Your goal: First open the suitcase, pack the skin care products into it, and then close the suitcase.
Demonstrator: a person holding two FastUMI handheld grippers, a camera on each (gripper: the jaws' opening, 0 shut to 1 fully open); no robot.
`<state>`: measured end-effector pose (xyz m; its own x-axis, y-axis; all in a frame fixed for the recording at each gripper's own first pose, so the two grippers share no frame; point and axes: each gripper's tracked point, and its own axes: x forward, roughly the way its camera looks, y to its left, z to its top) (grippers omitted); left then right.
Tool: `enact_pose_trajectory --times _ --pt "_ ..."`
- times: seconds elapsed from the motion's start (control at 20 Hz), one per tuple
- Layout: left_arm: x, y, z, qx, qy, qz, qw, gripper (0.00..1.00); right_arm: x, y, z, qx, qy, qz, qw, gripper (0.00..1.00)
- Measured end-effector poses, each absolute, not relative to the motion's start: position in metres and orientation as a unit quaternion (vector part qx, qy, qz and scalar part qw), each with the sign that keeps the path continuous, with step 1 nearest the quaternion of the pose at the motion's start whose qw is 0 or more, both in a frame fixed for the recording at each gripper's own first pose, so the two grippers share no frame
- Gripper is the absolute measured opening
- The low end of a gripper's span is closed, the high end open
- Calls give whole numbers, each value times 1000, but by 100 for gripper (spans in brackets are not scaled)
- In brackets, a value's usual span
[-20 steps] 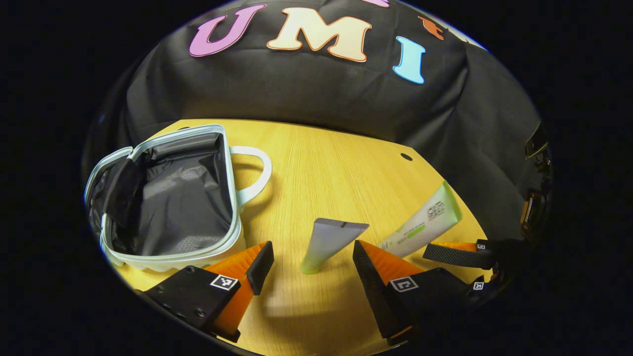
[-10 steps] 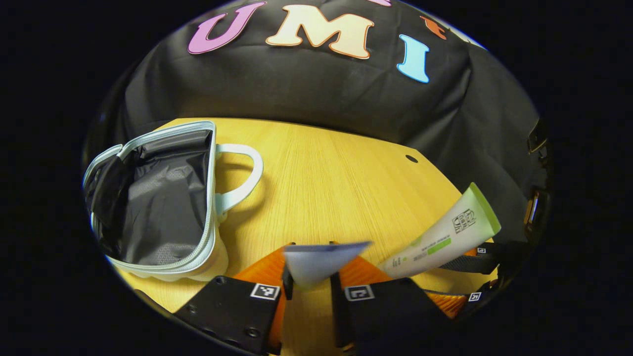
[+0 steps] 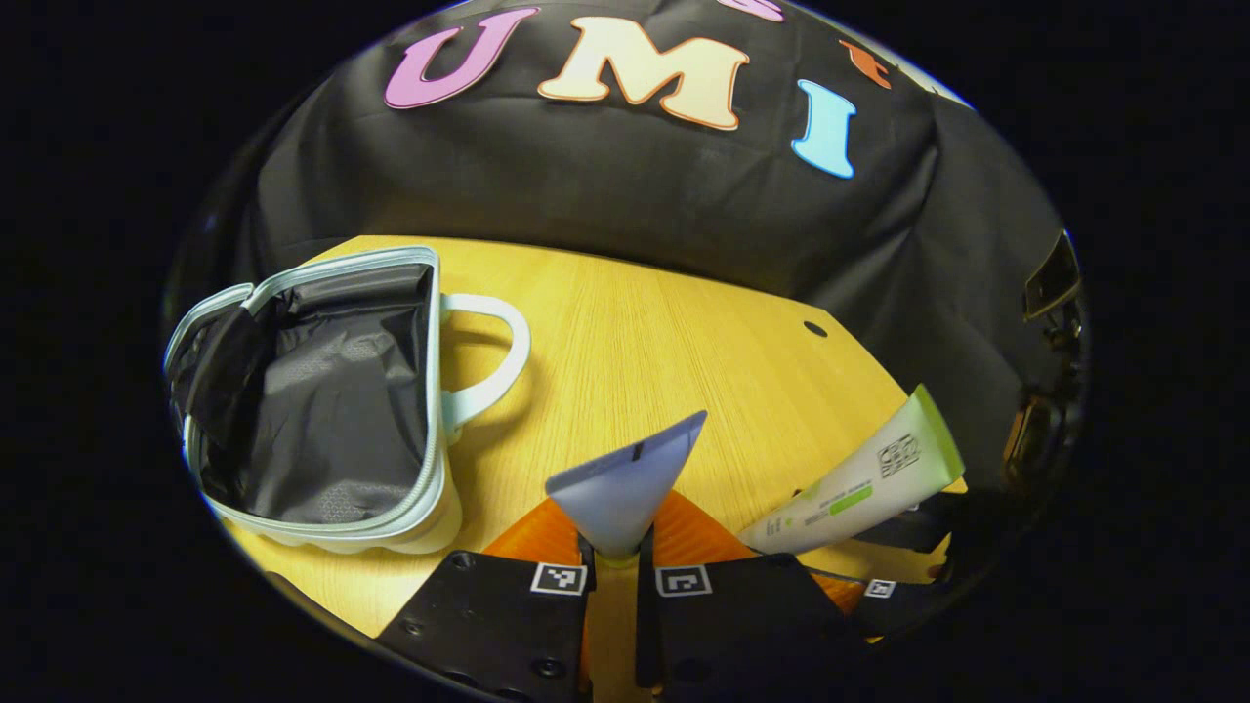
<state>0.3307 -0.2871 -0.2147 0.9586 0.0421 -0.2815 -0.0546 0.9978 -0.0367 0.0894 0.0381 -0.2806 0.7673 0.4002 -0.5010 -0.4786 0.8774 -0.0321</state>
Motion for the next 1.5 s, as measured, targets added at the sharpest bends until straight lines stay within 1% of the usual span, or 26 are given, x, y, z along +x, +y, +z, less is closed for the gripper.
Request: enact_pose_trajectory --times 0.05,0.1,0.2,0.25,0.3,0.4,0.5,0.6,0.8,0.9,1.0,1.05,1.1,1.15,1.2,1.25,1.3,1.35,1.4,1.45,1.5 --pt "328 -287 -210 -31 138 25 990 11 92 40 -282 -80 245 235 937 85" --pt "324 -287 -205 -39 134 27 990 11 95 41 -283 -82 241 232 939 82" --pt "318 -284 -198 -45 127 33 990 11 99 40 -281 -90 230 227 942 60" --pt "314 -283 -196 -45 127 36 990 8 99 41 -282 -93 227 229 942 55" --pt "311 -283 -195 -47 125 37 990 11 100 42 -282 -100 223 230 942 55" --pt "304 -280 -186 -57 117 42 991 11 98 43 -280 -108 222 235 940 51" --pt "296 -276 -168 -71 106 48 991 11 93 46 -279 -111 230 240 937 50" --pt "288 -268 -140 -88 86 55 991 11 89 51 -274 -109 234 246 934 44" --pt "267 -229 -100 -89 83 82 989 11 78 60 -254 -100 245 255 930 44" --pt "260 -205 -88 -94 92 90 987 11 72 64 -240 -108 245 261 928 44" --pt "257 -180 -89 -104 124 97 982 11 67 69 -227 -118 252 264 924 44" --pt "255 -165 -93 -107 149 99 978 11 64 73 -221 -119 258 266 921 41" --pt "254 -151 -98 -110 169 102 974 11 61 78 -215 -116 264 270 919 41" --pt "255 -141 -104 -113 192 101 970 11 58 87 -209 -112 268 274 917 44" --pt "256 -130 -111 -115 215 99 965 11 57 96 -202 -113 269 276 916 41" --pt "258 -119 -119 -117 240 95 959 11 57 104 -196 -118 269 277 915 40" --pt "258 -111 -128 -120 265 91 952 11 58 112 -192 -119 271 275 915 44" --pt "258 -106 -137 -124 295 84 944 11 58 121 -188 -118 274 274 914 40" --pt "258 -103 -146 -127 319 75 936 11 59 133 -185 -115 277 273 914 41" --pt "257 -100 -154 -126 343 66 929 14 60 146 -182 -114 280 273 913 44" --pt "257 -97 -162 -119 369 56 920 12 61 157 -180 -118 280 272 913 44"
